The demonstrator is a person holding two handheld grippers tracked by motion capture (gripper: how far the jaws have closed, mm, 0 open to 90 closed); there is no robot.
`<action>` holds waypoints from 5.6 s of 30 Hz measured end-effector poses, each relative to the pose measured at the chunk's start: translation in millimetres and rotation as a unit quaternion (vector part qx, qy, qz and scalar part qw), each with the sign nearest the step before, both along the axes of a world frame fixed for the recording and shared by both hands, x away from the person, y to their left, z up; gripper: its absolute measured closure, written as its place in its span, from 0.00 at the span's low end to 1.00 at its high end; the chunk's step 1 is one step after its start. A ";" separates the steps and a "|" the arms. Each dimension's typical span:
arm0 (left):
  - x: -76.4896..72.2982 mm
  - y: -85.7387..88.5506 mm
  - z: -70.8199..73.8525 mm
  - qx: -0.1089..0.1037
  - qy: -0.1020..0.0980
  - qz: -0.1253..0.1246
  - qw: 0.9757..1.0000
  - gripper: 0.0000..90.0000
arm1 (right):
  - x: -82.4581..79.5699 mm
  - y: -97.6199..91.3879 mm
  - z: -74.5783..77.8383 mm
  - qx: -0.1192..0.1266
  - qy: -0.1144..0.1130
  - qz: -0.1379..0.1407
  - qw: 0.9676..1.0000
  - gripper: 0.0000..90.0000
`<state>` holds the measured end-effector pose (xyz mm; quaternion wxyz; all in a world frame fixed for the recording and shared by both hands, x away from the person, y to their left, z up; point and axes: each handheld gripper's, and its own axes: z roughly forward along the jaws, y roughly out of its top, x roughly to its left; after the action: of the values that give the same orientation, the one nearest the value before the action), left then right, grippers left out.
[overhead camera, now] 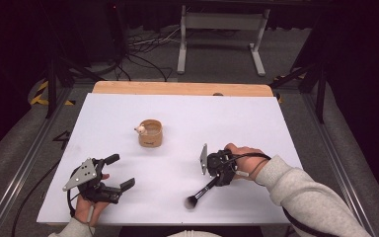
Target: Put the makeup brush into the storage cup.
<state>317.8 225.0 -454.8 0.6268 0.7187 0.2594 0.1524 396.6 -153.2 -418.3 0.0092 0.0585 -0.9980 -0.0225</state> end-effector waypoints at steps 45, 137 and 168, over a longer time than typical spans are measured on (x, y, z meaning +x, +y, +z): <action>-0.2 0.0 -0.4 0.001 0.002 0.004 1.000 0.00 | -16.8 1.5 34.0 0.034 -0.022 0.025 0.999 0.83; 20.0 -87.0 61.3 -0.013 -0.036 -0.159 0.987 0.00 | -60.7 -39.9 -0.8 0.590 -0.096 -0.143 0.789 0.83; 26.1 -126.5 63.5 -0.003 -0.033 -0.177 0.984 0.27 | -61.9 -25.2 -12.8 0.585 -0.094 -0.138 0.794 0.83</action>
<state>343.9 98.6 -391.2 0.6541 0.7462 0.1076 0.0615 334.7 -178.4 -431.1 -0.1242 -0.0842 -0.7880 -0.5970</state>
